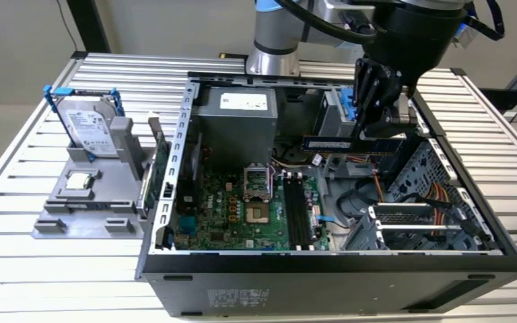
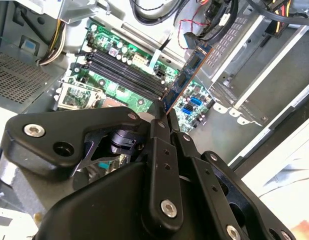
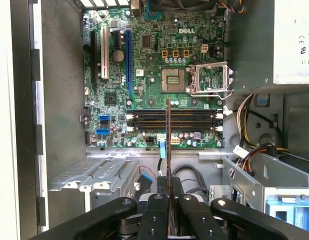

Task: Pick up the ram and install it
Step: 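Insert the ram into the slot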

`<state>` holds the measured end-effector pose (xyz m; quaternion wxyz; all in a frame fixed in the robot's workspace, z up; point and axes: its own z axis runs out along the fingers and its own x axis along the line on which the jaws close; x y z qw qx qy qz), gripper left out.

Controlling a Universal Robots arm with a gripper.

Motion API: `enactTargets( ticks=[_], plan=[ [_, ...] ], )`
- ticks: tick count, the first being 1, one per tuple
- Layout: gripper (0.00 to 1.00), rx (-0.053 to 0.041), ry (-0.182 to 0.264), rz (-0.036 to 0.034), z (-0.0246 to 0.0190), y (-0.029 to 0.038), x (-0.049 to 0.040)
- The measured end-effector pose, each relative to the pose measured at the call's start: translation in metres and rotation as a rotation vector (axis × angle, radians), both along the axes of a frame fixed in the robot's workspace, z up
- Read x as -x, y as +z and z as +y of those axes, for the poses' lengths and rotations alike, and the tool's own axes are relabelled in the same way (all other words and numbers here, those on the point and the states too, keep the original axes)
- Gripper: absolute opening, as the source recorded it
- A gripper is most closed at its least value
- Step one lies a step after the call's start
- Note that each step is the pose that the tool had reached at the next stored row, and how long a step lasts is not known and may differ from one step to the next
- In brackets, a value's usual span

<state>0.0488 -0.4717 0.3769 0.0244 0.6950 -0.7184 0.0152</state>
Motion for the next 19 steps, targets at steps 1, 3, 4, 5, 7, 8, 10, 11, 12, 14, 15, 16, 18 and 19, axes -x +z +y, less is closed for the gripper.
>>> enactTargets(
  ticks=[1, 3, 4, 5, 7, 8, 10, 11, 12, 14, 15, 16, 18, 19],
  plan=[
    [0.0, 0.0, 0.0, 0.0, 0.0, 0.0, 0.0],
    [0.0, 0.0, 0.0, 0.0, 0.0, 0.0, 0.0],
    [0.0, 0.0, 0.0, 0.0, 0.0, 0.0, 0.0],
    [0.0, 0.0, 0.0, 0.0, 0.0, 0.0, 0.0],
    [0.0, 0.0001, -0.009, 0.0, 0.0, 0.0, 0.0],
    [0.0, 0.0, -0.016, -0.0001, 0.0, 0.0, 0.0001],
    [0.0, 0.0001, -0.033, 0.0, 0.0, 0.0, 0.0],
    [0.0, 0.0, -0.04, -0.0001, 0.0, 0.0, 0.0],
    [0.0, 0.0, -0.047, 0.0, 0.0, 0.0, 0.0],
    [0.0, 0.0001, -0.058, -0.0001, 0.0, 0.0, 0.0],
    [0.0, 0.0, -0.058, -0.0001, 0.0, 0.0, 0.0],
    [0.0, 0.0, -0.059, 0.0, 0.0, 0.0, 0.0],
    [0.0, 0.0, -0.059, -0.0001, 0.0, 0.0, 0.0],
    [0.0, 0.0, -0.059, -0.0001, 0.0, 0.0, 0.0]
  ],
)
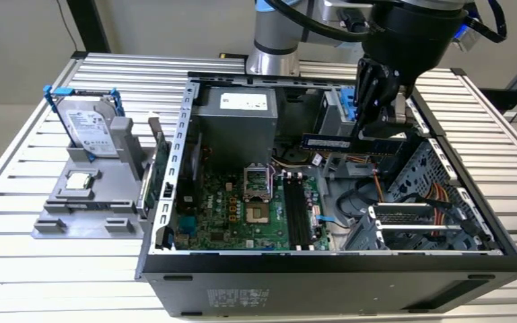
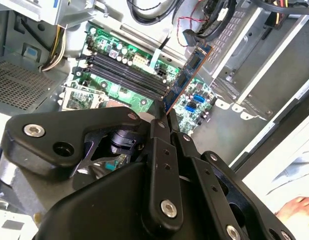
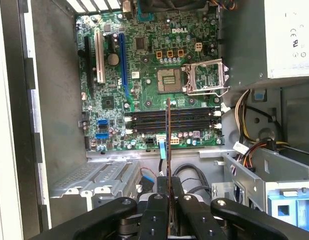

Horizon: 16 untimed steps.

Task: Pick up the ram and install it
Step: 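Insert the ram into the slot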

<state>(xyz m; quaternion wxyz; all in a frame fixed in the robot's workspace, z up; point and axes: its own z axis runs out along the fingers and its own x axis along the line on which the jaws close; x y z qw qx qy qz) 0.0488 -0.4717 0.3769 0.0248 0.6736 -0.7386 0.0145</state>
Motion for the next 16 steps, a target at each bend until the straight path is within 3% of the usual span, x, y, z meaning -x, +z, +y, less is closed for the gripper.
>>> enactTargets(
  ticks=[5, 16],
  plan=[
    [0.0, 0.0, -0.019, 0.0, 0.0, 0.0, 0.0],
    [0.0, 0.0001, -0.113, 0.0, 0.0, 0.0, 0.0]
  ],
)
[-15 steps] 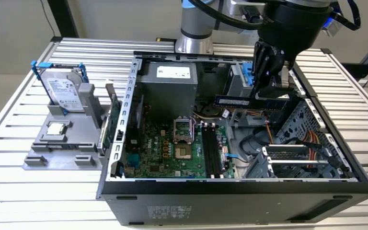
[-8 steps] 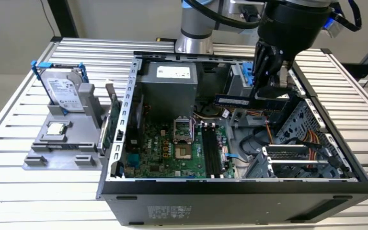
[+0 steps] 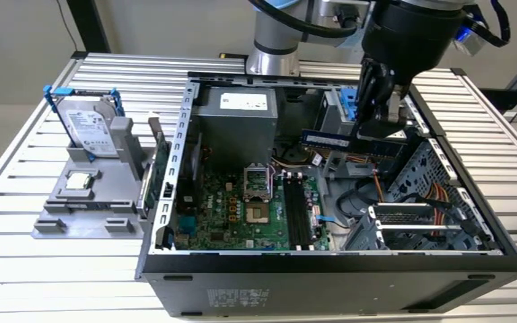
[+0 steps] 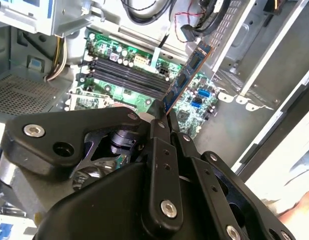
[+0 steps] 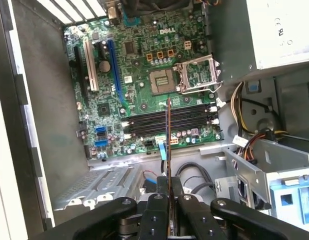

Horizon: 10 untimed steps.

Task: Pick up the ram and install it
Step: 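Insert the ram into the slot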

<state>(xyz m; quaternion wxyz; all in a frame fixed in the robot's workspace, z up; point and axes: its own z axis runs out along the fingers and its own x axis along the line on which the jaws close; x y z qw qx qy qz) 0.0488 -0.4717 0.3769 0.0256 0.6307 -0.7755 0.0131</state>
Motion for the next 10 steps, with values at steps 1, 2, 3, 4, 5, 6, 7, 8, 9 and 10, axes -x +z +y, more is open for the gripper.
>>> enactTargets(
  ticks=[1, 2, 3, 4, 5, 6, 7, 8, 9, 10],
  plan=[
    [0.0, -0.0001, -0.007, 0.0, 0.0, 0.0, 0.0],
    [0.0, -0.0001, -0.014, -0.0001, 0.0, 0.0, 0.0],
    [0.0, 0.0, -0.021, 0.0, 0.0, 0.0, 0.0],
    [0.0, -0.0001, -0.028, 0.0, 0.0, 0.0, 0.0],
    [0.0, 0.0, -0.034, 0.0, 0.0, 0.0, 0.0],
    [0.0, 0.0, -0.04, 0.0, 0.0, 0.0, 0.0],
    [0.0, -0.0001, -0.047, 0.0, 0.0, 0.0, 0.0],
    [0.0, -0.0001, -0.053, 0.0, 0.0, 0.0, 0.0],
    [0.0, 0.0, -0.059, 0.0, 0.0, 0.0, 0.0],
    [0.0, 0.0, -0.066, 0.0, 0.0, 0.0, 0.0]
  ],
)
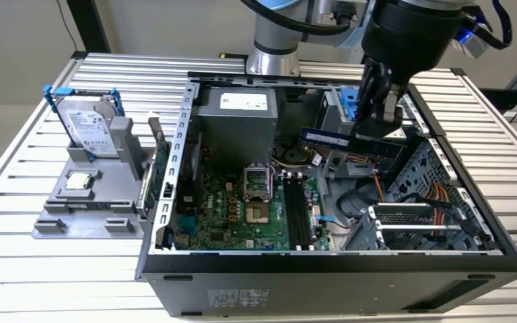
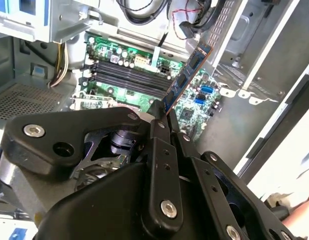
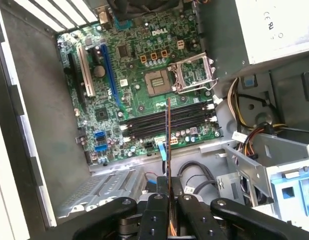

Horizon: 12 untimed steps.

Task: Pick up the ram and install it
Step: 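Insert the ram into the slot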

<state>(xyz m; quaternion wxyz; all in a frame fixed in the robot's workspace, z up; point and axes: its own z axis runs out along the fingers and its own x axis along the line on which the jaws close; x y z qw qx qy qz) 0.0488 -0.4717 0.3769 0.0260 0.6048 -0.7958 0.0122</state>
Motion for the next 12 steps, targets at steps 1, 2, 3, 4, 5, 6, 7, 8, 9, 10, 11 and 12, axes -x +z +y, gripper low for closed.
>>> enactTargets(
  ticks=[1, 2, 3, 4, 5, 6, 7, 8, 9, 10, 11, 12],
  plan=[
    [0.0, 0.0, -0.006, 0.0, 0.0, 0.0, 0.0],
    [0.0, 0.0, -0.013, 0.0, 0.0, 0.0, 0.0],
    [0.0, -0.0001, -0.019, 0.0, 0.0, 0.0, 0.0],
    [0.0, 0.0, -0.026, 0.0, 0.0, 0.0, 0.0],
    [0.0, 0.0, -0.032, 0.0, 0.0, 0.0, 0.0],
    [0.0, -0.0001, -0.039, 0.0, 0.0, 0.0, 0.0],
    [0.0, 0.0, -0.046, 0.0, 0.0, 0.0, 0.0],
    [0.0, 0.0, -0.053, 0.0, 0.0, 0.0, 0.0],
    [0.0, 0.0, -0.06, 0.0, 0.0, 0.0, 0.0],
    [0.0, 0.0, -0.067, 0.0, 0.0, 0.0, 0.0],
    [0.0, 0.0, -0.074, 0.0, 0.0, 0.0, 0.0],
    [0.0, -0.0001, -0.082, 0.0, 0.0, 0.0, 0.0]
  ],
)
